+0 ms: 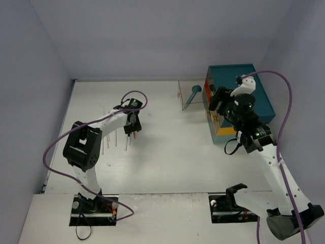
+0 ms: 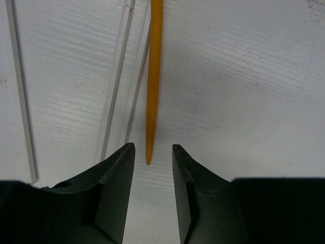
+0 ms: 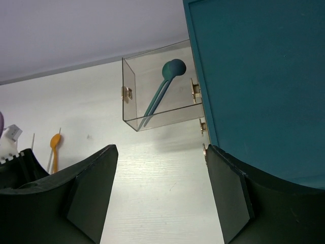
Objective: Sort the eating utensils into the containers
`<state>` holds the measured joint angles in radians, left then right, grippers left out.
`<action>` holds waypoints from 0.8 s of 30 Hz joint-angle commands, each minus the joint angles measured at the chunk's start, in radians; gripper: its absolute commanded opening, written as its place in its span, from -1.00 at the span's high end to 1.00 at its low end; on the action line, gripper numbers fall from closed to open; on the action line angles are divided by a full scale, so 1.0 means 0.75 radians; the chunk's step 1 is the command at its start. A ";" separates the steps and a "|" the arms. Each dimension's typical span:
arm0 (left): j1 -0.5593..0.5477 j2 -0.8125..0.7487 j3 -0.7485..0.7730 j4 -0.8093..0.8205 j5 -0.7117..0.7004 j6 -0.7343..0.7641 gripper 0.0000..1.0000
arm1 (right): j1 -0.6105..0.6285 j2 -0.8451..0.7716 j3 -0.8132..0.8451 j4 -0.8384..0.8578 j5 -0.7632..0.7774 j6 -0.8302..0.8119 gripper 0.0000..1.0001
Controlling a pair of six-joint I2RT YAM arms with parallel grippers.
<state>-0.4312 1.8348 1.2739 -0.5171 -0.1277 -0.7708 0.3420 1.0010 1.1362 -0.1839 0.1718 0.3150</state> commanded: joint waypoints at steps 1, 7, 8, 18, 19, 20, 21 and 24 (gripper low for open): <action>0.020 0.025 0.078 0.031 0.001 -0.006 0.36 | 0.006 -0.043 0.013 0.022 -0.033 0.033 -0.36; 0.048 0.115 0.126 0.031 0.008 0.016 0.37 | 0.008 -0.060 0.009 0.006 -0.025 0.036 -0.38; 0.051 0.127 0.137 0.031 0.004 0.025 0.38 | 0.007 -0.060 0.010 0.005 -0.025 0.037 -0.38; 0.078 0.280 0.266 0.031 -0.032 0.109 0.49 | 0.006 -0.044 0.002 0.002 -0.030 0.043 -0.38; 0.080 0.292 0.280 0.031 -0.032 0.120 0.52 | 0.006 -0.044 0.001 0.002 -0.028 0.044 -0.38; 0.080 0.305 0.295 0.029 -0.031 0.135 0.59 | 0.008 -0.042 0.001 0.002 -0.025 0.044 -0.38; 0.080 0.316 0.310 0.030 -0.029 0.148 0.68 | 0.008 -0.041 0.001 0.002 -0.026 0.043 -0.38; 0.080 0.325 0.344 0.031 -0.012 0.178 0.96 | 0.007 -0.038 0.003 0.002 -0.032 0.038 -0.39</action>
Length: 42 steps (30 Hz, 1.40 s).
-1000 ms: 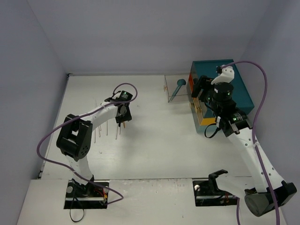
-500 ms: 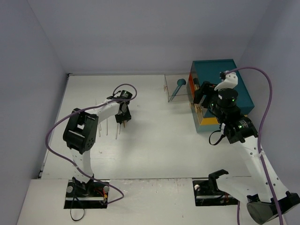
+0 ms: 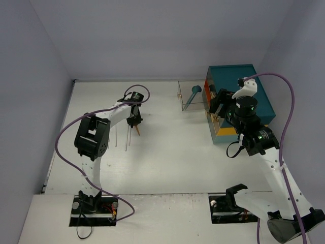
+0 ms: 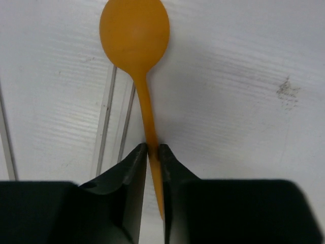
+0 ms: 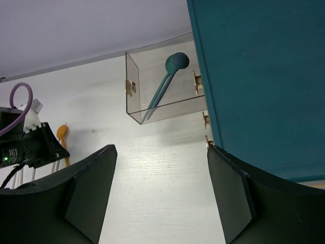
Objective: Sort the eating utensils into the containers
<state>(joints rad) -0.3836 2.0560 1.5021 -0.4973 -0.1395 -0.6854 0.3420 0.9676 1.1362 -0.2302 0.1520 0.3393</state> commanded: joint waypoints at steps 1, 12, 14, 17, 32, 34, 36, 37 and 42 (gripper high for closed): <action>0.015 0.018 0.046 0.007 0.006 0.076 0.98 | 0.007 0.007 0.004 0.064 -0.013 0.004 -0.39; -0.057 -0.375 0.041 0.110 0.120 0.198 1.00 | 0.010 0.122 0.104 0.067 -0.276 0.002 -0.39; -0.082 -0.460 0.029 0.149 0.175 0.216 1.00 | 0.014 0.160 0.132 0.068 -0.367 0.015 -0.39; -0.121 -0.576 0.003 0.236 0.307 0.245 1.00 | 0.032 0.216 0.183 0.074 -0.455 0.033 -0.39; -0.346 -0.821 -0.003 0.471 0.598 0.288 1.00 | 0.260 0.436 0.350 0.290 -0.432 0.170 -0.30; -0.353 -0.832 0.005 0.469 0.605 0.286 1.00 | 0.264 0.464 0.352 0.343 -0.430 0.183 -0.29; -0.362 -0.848 0.006 0.463 0.615 0.286 1.00 | 0.272 0.481 0.356 0.369 -0.435 0.190 -0.28; -0.368 -0.852 0.008 0.462 0.620 0.286 1.00 | 0.277 0.490 0.356 0.378 -0.434 0.190 -0.27; -0.386 -0.862 0.000 0.454 0.618 0.299 1.00 | 0.294 0.542 0.367 0.422 -0.415 0.211 -0.20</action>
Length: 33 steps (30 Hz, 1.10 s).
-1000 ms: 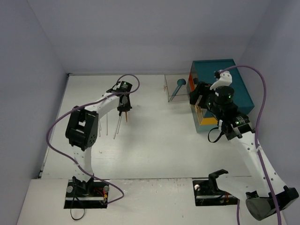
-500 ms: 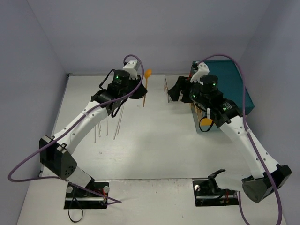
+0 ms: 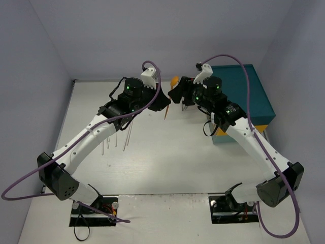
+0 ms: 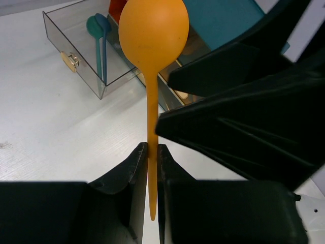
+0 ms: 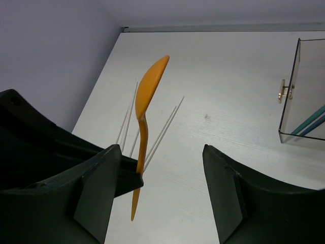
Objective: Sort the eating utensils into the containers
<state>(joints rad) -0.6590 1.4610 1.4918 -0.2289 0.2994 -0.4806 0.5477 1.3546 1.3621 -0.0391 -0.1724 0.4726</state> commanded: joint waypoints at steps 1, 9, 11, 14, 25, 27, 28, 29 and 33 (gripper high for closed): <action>-0.019 -0.068 0.015 0.092 0.032 0.028 1.00 | 0.024 0.032 0.065 0.172 0.017 0.037 -0.17; -0.022 -0.056 0.010 0.084 0.016 0.038 1.00 | 0.051 0.054 0.041 0.192 0.038 0.044 0.72; -0.021 -0.052 -0.004 0.077 -0.008 0.035 1.00 | 0.051 0.049 0.032 0.191 0.052 0.036 0.94; -0.019 -0.054 -0.024 0.061 -0.049 0.027 1.00 | 0.051 0.040 0.016 0.189 0.094 0.031 1.00; 0.091 -0.197 -0.239 -0.096 -0.332 -0.027 -0.48 | -0.092 0.060 0.016 0.187 0.424 0.001 1.00; 0.165 -0.259 -0.316 -0.145 -0.367 -0.039 -0.61 | -0.143 0.098 0.034 0.189 0.477 0.008 1.00; 0.204 -0.295 -0.347 -0.170 -0.379 -0.038 -0.66 | -0.170 0.127 0.051 0.189 0.511 0.007 1.00; 0.251 -0.337 -0.378 -0.199 -0.384 -0.033 -0.70 | -0.187 0.151 0.067 0.189 0.540 0.003 1.00; 0.353 -0.463 -0.492 -0.304 -0.491 0.020 -0.85 | -0.246 0.319 0.158 0.190 0.591 -0.009 1.00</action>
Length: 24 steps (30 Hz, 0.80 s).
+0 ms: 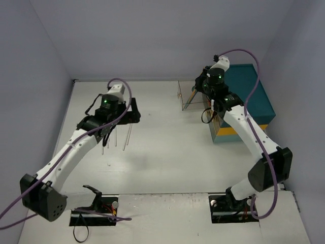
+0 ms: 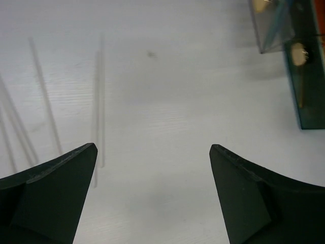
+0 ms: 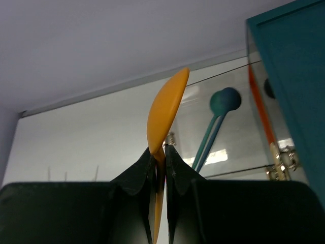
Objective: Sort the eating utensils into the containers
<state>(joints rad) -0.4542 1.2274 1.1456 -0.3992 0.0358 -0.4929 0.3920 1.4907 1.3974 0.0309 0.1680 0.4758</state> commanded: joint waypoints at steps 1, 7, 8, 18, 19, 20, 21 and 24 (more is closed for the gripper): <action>0.095 -0.187 -0.061 -0.102 -0.172 0.054 -0.88 | -0.051 0.170 0.141 0.099 0.143 -0.010 1.00; 0.165 -0.338 -0.228 -0.145 -0.299 0.108 -0.94 | -0.065 0.412 0.284 0.100 0.171 0.015 1.00; 0.167 -0.362 -0.263 -0.144 -0.328 0.110 -0.94 | -0.066 0.443 0.293 0.100 0.182 0.034 1.00; 0.168 -0.430 -0.422 -0.037 -0.414 0.128 -0.94 | -0.061 0.567 0.315 0.097 0.236 0.088 0.63; 0.168 -0.420 -0.420 -0.028 -0.413 0.136 -0.94 | -0.059 0.561 0.313 0.095 0.230 0.078 0.46; 0.170 -0.412 -0.414 -0.033 -0.415 0.140 -0.94 | -0.055 0.553 0.311 0.094 0.224 0.065 0.37; 0.170 -0.407 -0.410 -0.038 -0.416 0.143 -0.94 | -0.050 0.533 0.310 0.092 0.219 0.041 0.29; 0.170 -0.407 -0.408 -0.042 -0.424 0.146 -0.94 | -0.011 0.478 0.298 0.079 0.258 -0.039 0.00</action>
<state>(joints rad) -0.3367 0.9185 0.8047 -0.4883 -0.2496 -0.4061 0.3524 1.9422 1.5791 0.0446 0.2983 0.5077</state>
